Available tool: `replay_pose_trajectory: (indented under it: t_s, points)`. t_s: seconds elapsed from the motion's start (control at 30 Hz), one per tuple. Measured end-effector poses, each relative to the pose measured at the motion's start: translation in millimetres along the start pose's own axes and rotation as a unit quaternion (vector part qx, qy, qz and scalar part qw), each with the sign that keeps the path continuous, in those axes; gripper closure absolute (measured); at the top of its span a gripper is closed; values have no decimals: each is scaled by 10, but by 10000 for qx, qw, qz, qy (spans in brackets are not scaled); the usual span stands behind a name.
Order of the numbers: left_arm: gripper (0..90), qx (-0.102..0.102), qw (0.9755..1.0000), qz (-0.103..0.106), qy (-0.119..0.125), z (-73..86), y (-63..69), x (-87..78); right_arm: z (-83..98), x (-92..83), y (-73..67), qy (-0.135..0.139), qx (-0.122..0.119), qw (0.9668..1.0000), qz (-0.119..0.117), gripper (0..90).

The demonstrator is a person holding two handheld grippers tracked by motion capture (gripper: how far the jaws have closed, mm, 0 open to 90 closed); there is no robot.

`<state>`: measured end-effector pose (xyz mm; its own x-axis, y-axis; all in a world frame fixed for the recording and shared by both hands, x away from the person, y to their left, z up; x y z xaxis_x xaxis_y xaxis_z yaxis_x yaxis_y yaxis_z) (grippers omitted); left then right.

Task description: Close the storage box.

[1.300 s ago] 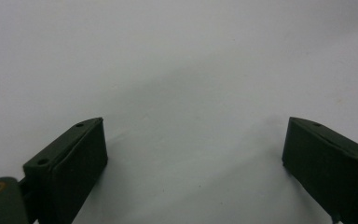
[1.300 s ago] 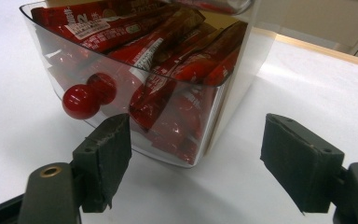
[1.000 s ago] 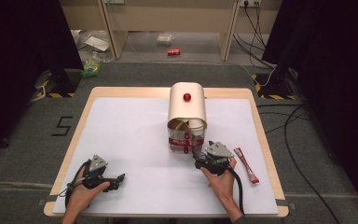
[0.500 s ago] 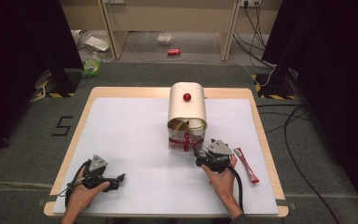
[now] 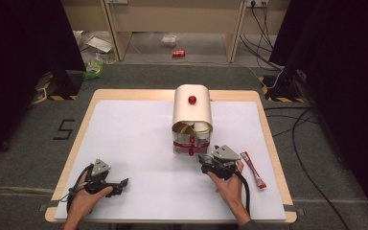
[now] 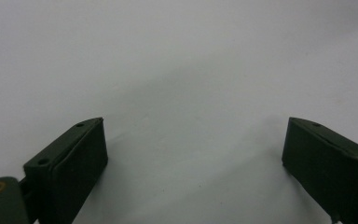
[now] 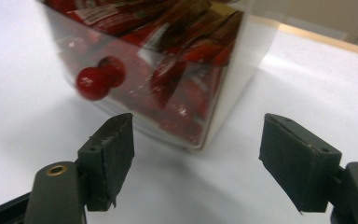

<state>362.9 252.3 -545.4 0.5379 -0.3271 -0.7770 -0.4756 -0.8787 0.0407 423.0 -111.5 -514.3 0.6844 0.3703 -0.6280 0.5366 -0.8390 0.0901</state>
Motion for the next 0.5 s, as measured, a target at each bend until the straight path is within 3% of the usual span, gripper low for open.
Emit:
replay_pose_trajectory:
  t_s: [0.5]
  points:
    - [60,3,10000,1,-4,-1,0,1,18,-211,-28,-18,-39,9998,-192,259]
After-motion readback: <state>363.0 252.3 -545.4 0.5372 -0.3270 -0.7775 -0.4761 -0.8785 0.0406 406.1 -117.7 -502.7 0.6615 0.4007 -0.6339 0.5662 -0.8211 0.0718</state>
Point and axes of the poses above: each handheld gripper's, and its own axes: x roughly forward along the jaws, z roughly out of its underside, y roughly to its right, the point moved 6 cm from there along x, roughly forward along the jaws, and after that the axes turned 9 degrees about -y, right-handed, at the moved point
